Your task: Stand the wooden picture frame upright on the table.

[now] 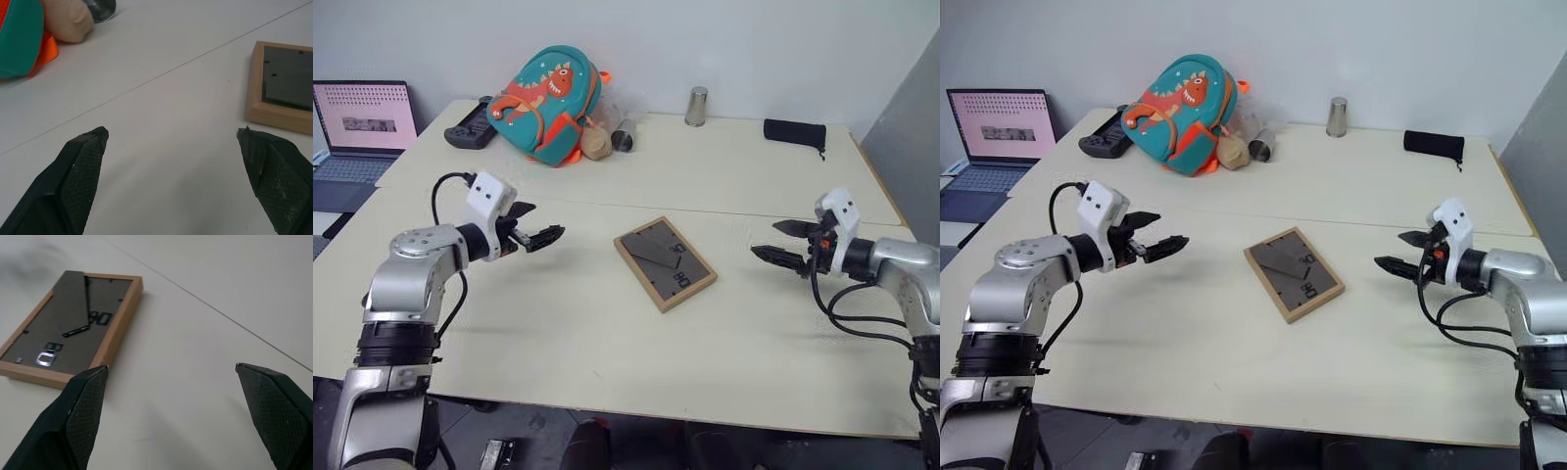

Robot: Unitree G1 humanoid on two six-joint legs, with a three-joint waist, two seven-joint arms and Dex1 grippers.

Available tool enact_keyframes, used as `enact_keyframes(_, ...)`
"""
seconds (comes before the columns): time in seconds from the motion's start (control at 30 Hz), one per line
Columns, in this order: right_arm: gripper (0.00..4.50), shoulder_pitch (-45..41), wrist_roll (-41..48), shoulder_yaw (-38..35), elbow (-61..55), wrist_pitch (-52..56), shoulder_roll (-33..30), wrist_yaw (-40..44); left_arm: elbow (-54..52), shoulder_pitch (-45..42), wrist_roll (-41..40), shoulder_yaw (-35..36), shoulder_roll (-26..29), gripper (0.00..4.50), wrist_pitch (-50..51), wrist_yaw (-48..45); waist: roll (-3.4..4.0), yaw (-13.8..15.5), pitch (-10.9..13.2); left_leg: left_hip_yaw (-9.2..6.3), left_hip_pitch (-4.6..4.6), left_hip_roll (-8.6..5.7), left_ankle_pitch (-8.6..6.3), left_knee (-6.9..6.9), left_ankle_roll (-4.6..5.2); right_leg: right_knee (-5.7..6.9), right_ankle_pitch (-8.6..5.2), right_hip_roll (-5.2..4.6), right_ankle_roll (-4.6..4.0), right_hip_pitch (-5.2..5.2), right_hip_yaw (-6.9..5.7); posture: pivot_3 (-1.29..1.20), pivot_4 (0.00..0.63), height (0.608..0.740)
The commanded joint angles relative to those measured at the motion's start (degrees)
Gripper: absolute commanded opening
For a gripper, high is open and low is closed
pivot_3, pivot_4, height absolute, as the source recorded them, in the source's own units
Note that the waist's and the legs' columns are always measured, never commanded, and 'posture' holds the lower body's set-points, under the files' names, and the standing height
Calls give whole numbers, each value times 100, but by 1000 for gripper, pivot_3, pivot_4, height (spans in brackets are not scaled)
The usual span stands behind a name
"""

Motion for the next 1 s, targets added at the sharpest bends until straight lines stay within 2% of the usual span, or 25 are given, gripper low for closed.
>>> enact_keyframes(0.03, 4399, -190, -48, 34, 131, -147, -82, 262, 57, -96, 56, 5, 146, 4500, -138, -169, 0, 0, 0, -1, -3, 1, 0, 0, 0, 0, 0, 0, 0, -2, -1, 0, 150, 740)
enact_keyframes(0.23, 4399, -217, -191, 71, 313, -376, -41, 280, 80, -124, 148, 17, 143, 4500, -125, -106, 0, -3, 1, -1, -36, 1, 0, 2, 0, 3, 0, -1, -1, -34, -2, 0, 150, 740)
enact_keyframes(0.53, 4399, -290, -340, 132, 378, -550, 182, 79, 286, -187, 255, -44, 22, 4500, -249, -101, 0, -15, 1, -4, -37, 1, 0, 12, 1, 12, 1, 0, -1, -34, -3, 0, 150, 740)
enact_keyframes(0.57, 4462, -303, -399, 141, 417, -658, 203, 57, 297, -195, 225, -35, 6, 4323, -221, -125, 0, -15, 1, -3, -37, 1, 0, 12, 1, 12, 1, 0, -1, -34, -3, 0, 150, 740)
enact_keyframes(0.7, 3723, -422, -609, 180, 696, -926, 353, -106, 295, -238, 188, -71, -81, 3641, -243, -214, 0, -15, 1, -3, -38, 1, 0, 12, 1, 12, 1, -1, -1, -34, -3, 0, 150, 740)
enact_keyframes(1.0, 1577, -524, -1153, 563, 1052, -1524, 808, -394, 640, -388, 457, -412, -626, 1765, -645, -133, 0, -18, 1, -3, -37, 1, 0, 13, 0, 15, 1, -1, -2, -34, -3, 0, 150, 740)
